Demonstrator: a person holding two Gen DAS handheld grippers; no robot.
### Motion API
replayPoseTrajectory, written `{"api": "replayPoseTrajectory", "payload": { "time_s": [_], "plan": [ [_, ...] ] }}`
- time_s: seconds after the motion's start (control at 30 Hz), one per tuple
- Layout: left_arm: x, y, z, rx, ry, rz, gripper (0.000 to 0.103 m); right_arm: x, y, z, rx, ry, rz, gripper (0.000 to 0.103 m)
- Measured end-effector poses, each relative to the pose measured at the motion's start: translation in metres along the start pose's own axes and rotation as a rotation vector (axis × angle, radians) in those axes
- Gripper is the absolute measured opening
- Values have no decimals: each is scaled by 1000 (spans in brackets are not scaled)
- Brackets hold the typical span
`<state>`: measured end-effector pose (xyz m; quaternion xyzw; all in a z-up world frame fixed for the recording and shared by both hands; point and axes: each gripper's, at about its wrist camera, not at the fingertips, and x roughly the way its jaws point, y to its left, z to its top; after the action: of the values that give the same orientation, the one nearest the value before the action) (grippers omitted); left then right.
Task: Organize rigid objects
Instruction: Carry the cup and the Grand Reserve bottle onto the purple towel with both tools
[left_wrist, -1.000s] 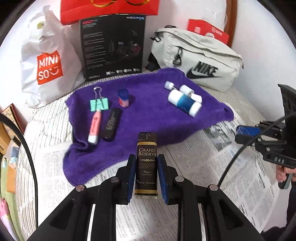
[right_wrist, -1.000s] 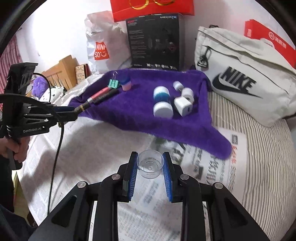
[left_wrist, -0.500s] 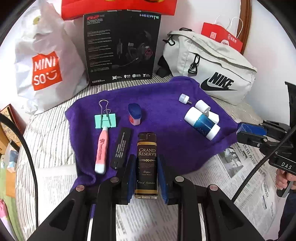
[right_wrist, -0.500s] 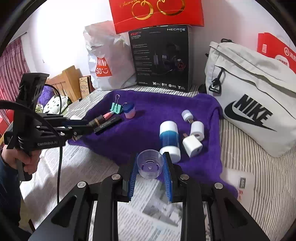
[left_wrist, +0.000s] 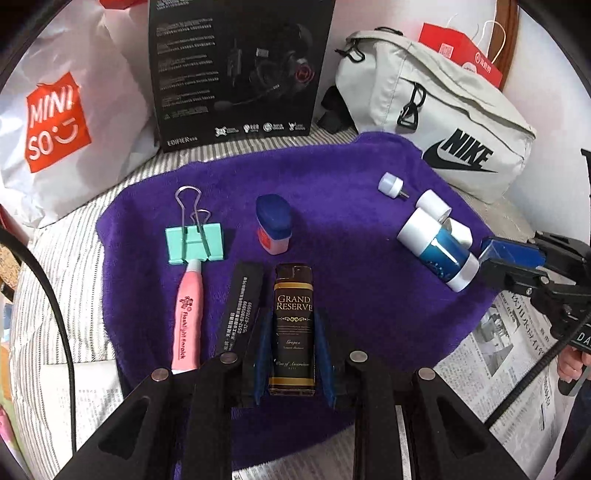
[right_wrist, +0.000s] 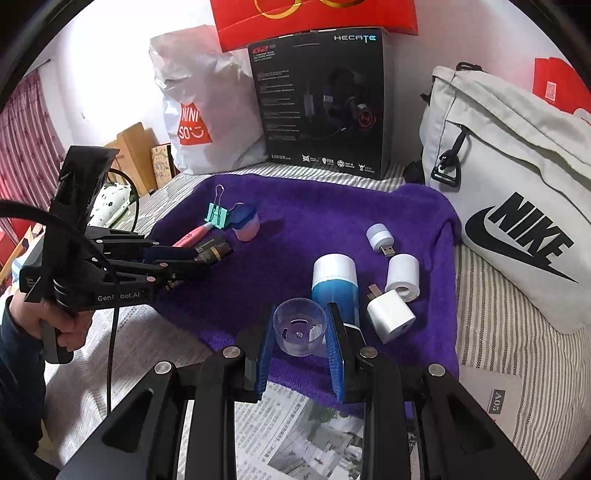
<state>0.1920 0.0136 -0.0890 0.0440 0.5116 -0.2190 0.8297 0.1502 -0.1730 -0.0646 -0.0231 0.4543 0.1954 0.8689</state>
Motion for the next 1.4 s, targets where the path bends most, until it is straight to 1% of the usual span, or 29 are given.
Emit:
{"api": "replayPoseTrajectory", "payload": {
  "time_s": [0.27,0.37,0.57,0.67,0.77,0.97,1.23,1.4],
  "plan": [
    [9,7,2,-4,14,-8,23,14,7,3,-33,20,9,27],
    [10,8,3,4,17,15,23,20,10,4,-44,29,16,27],
    [9,18,3,-5,20,26,23,33,14,9,-69,42,25,27],
    [9,20,3,-1,23,18,23,42,17,12,-77,55,32,27],
    [9,20,3,10,26,32,23,48,19,16,-82,62,35,27],
    [9,23,2,-5,20,5,23,63,21,18,-102,90,21,27],
    [8,24,2,3,16,9,23,72,22,22,-119,107,17,27],
    [8,22,1,6,11,16,23,77,24,26,-133,114,-1,27]
  ]
}}
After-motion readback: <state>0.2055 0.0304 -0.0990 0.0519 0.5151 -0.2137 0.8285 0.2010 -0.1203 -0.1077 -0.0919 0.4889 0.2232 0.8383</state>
